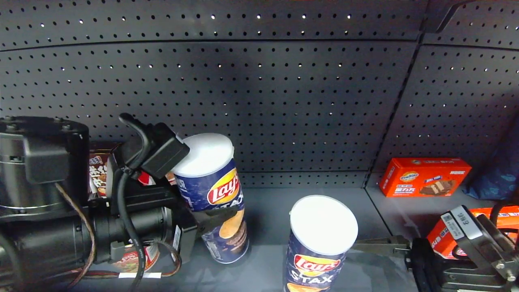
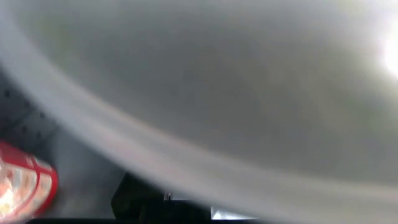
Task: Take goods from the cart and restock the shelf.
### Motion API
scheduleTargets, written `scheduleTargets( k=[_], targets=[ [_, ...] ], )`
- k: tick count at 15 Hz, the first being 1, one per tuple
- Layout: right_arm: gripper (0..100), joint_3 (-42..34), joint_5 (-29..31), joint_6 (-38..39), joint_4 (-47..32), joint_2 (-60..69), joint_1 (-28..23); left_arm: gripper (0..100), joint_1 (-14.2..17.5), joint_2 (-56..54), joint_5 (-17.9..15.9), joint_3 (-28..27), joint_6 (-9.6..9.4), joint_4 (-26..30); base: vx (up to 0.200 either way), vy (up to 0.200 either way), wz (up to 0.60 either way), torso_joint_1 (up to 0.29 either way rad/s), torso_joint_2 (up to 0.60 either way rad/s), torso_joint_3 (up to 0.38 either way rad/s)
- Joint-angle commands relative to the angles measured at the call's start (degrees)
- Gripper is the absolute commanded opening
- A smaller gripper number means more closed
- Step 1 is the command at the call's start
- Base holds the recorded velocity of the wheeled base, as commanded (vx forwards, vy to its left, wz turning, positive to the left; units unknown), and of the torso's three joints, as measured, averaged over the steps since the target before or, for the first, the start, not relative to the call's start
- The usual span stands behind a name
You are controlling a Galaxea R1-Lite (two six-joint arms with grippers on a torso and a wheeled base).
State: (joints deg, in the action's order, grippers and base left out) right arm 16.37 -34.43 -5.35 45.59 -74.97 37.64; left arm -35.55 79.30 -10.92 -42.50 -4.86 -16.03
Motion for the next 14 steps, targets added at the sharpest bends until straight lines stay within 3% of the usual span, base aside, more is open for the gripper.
scheduleTargets(
  k=[1, 2, 4, 8, 9, 11, 13, 14],
  targets=[
    [100, 4.4, 2.4, 0.0, -7.9, 8.6, 0.9, 0, -0.2, 0.4, -0.3, -2.3, -0.15, 0.5, 0.000, 0.000, 0.00, 0.000, 0.00, 0.000],
    [100, 7.1, 3.4, 0.1, -15.4, 12.4, 2.0, 0, -1.0, 1.7, -2.3, -4.4, -0.15, 0.7, 0.000, 0.000, 0.00, 0.000, 0.00, 0.000],
    [100, 7.6, 4.2, 0.6, -17.4, 14.4, 2.0, 0, -0.8, 3.2, -5.8, -6.2, -0.32, 1.4, 0.000, 0.000, 0.00, 0.000, 0.00, 0.000],
    [100, 7.6, 5.3, 2.8, -17.3, 16.3, 2.0, 0, -0.8, 3.1, -13.2, -12.9, -0.50, 13.9, 0.000, 0.000, 0.00, 0.000, 0.00, 0.000],
    [100, 7.6, 5.4, 3.2, -17.2, 16.7, 1.9, 0, -0.5, 3.7, -15.4, -15.2, -1.64, 15.5, 0.000, 0.000, 0.00, 0.000, 0.00, 0.000],
    [100, 8.0, 5.3, 3.3, -17.1, 16.6, 1.8, 0, 3.5, 8.9, -19.7, -17.7, -7.35, 15.3, 0.000, 0.000, 0.00, 0.000, 0.00, 0.000],
    [100, 7.8, 5.3, 3.6, -17.1, 16.7, 1.6, 0, 6.6, 12.5, -19.9, -18.1, -11.31, 12.3, 0.000, 0.000, 0.00, 0.000, 0.00, 0.000],
    [100, 7.7, 5.3, 4.0, -17.0, 17.0, 1.5, 0, 7.2, 13.2, -19.8, -18.3, -11.48, 11.8, 0.000, 0.000, 0.00, 0.000, 0.00, 0.000]
  ],
)
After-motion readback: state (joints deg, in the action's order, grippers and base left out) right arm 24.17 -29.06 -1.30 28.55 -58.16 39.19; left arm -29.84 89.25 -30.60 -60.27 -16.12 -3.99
